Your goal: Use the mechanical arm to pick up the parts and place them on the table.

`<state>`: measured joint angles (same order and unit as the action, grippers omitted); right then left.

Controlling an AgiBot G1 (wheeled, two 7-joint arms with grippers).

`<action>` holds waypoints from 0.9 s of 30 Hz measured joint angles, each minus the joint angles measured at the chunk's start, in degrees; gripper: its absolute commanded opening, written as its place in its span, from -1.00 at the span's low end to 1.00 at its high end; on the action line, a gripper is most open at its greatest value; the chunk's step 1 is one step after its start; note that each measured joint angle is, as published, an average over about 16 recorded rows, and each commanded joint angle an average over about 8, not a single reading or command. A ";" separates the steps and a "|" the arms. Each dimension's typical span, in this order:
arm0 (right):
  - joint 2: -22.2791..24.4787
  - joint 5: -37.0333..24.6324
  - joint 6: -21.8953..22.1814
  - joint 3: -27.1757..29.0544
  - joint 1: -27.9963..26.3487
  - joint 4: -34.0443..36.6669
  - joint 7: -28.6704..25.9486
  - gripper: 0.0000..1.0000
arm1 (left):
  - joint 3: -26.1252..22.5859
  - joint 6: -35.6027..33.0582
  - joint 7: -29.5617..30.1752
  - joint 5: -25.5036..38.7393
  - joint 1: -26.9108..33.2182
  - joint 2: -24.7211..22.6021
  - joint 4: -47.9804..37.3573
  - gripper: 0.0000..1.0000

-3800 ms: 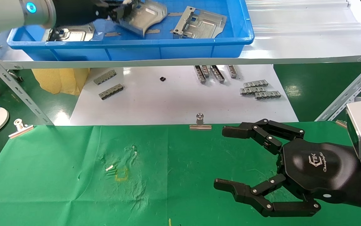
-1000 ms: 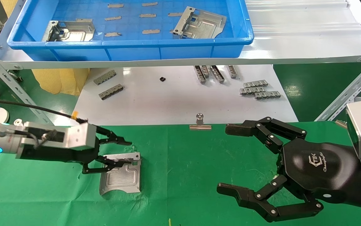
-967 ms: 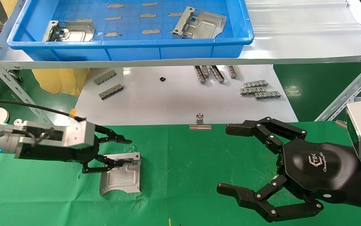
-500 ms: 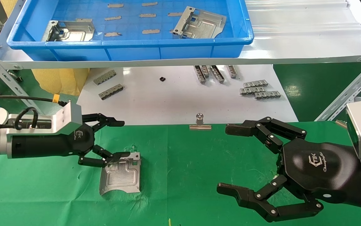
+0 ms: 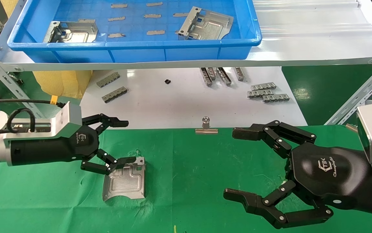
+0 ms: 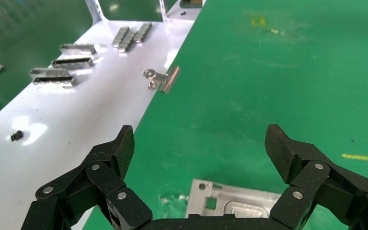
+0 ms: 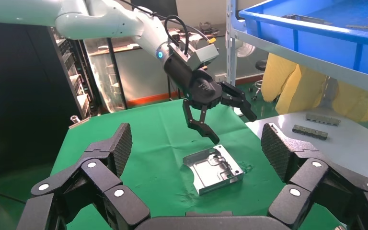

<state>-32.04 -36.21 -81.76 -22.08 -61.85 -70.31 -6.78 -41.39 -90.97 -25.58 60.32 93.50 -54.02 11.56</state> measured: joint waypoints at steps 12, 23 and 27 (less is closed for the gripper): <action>0.00 0.00 0.00 0.00 0.00 0.00 0.00 1.00 | 6.01 1.25 8.61 -4.37 -7.57 4.50 14.69 1.00; 0.00 0.00 0.00 0.00 0.00 0.00 0.00 1.00 | 11.51 2.39 16.48 -8.38 -14.49 8.62 28.13 1.00; 0.00 0.00 0.00 0.00 0.00 0.00 0.00 1.00 | 13.52 2.81 19.35 -9.84 -17.02 10.12 33.04 1.00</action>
<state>-32.04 -36.21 -81.76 -22.08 -61.86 -70.31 -6.78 -27.87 -88.16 -6.22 50.49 76.49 -43.90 44.60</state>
